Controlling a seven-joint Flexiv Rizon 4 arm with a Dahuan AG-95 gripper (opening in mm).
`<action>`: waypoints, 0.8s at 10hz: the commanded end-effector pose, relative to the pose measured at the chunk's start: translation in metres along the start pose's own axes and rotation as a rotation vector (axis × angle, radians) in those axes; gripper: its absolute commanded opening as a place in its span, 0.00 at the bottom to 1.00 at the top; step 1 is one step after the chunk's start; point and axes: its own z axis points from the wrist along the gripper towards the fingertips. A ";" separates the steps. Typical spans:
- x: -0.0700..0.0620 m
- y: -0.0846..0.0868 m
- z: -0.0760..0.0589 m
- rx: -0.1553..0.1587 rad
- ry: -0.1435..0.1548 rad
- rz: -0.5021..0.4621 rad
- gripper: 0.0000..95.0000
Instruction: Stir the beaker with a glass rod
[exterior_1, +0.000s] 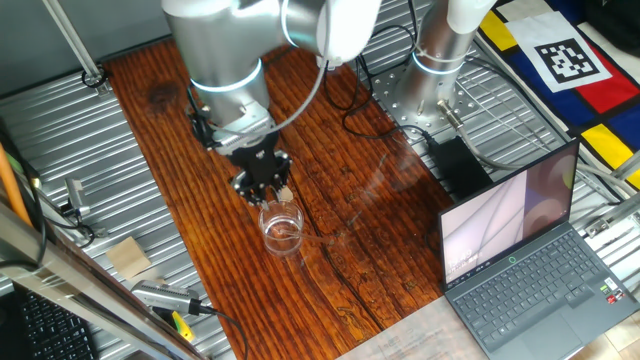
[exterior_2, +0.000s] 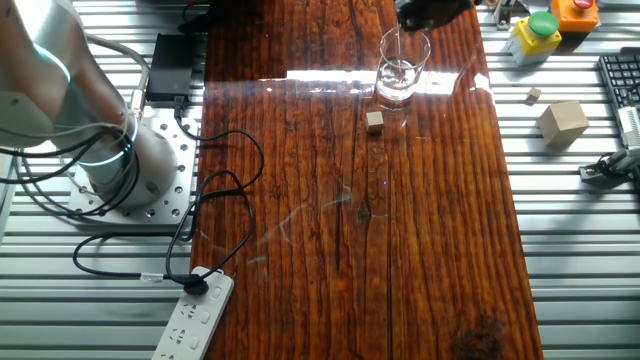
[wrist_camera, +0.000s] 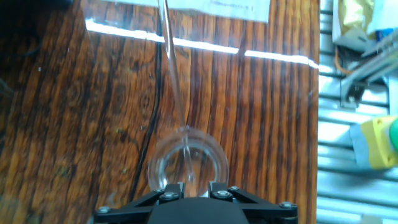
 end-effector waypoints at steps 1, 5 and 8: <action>-0.008 -0.002 0.004 -0.003 0.015 -0.006 0.20; -0.008 -0.002 0.004 0.005 0.012 -0.060 0.20; -0.008 -0.002 0.004 -0.008 -0.049 -0.121 0.20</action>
